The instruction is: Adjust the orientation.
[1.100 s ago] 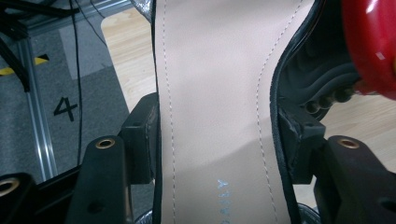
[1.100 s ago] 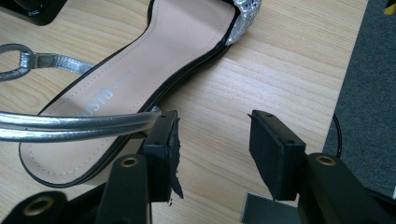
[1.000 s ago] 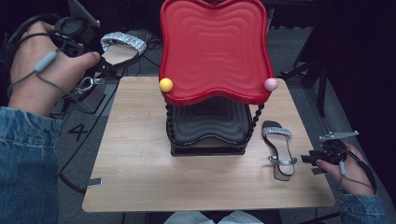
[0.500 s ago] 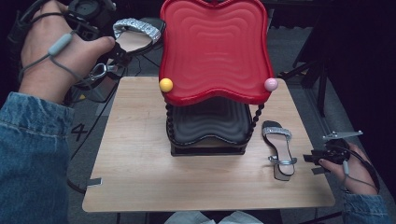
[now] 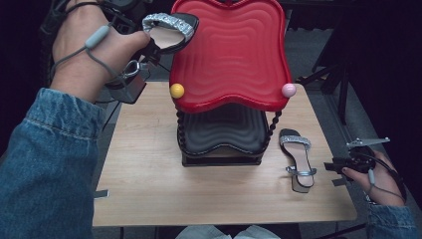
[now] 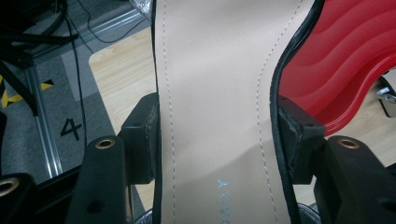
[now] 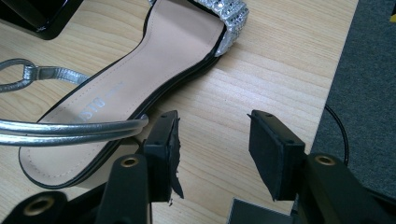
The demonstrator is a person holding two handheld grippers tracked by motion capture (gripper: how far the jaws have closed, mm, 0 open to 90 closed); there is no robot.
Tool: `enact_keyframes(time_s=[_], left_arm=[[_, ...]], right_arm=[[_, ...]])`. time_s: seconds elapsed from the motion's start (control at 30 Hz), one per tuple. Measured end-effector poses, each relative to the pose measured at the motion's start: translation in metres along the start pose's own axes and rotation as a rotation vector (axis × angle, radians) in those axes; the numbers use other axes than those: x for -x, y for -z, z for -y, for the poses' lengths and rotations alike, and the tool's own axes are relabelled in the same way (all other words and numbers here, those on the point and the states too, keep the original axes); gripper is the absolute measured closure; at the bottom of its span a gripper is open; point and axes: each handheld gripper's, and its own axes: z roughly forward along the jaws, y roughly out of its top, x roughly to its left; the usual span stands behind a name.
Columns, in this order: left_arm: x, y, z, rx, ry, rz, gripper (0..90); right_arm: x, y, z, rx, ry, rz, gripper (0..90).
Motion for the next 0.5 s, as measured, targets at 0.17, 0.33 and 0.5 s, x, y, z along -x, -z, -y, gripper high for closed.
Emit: enact_keyframes(time_s=[0.17, 0.33, 0.5], left_arm=[[0.011, -0.003, -0.009, 0.004, -0.006, -0.001, 42.4], [0.02, -0.01, -0.022, -0.003, -0.008, -0.007, 42.4], [0.033, -0.02, -0.036, -0.015, 0.001, -0.009, 42.4]], right_arm=[[0.0, -0.001, -0.001, 0.001, 0.004, -0.007, 53.7], [0.002, -0.004, -0.002, 0.003, 0.008, -0.015, 53.7], [0.005, -0.003, -0.002, 0.013, 0.008, -0.028, 53.8]])
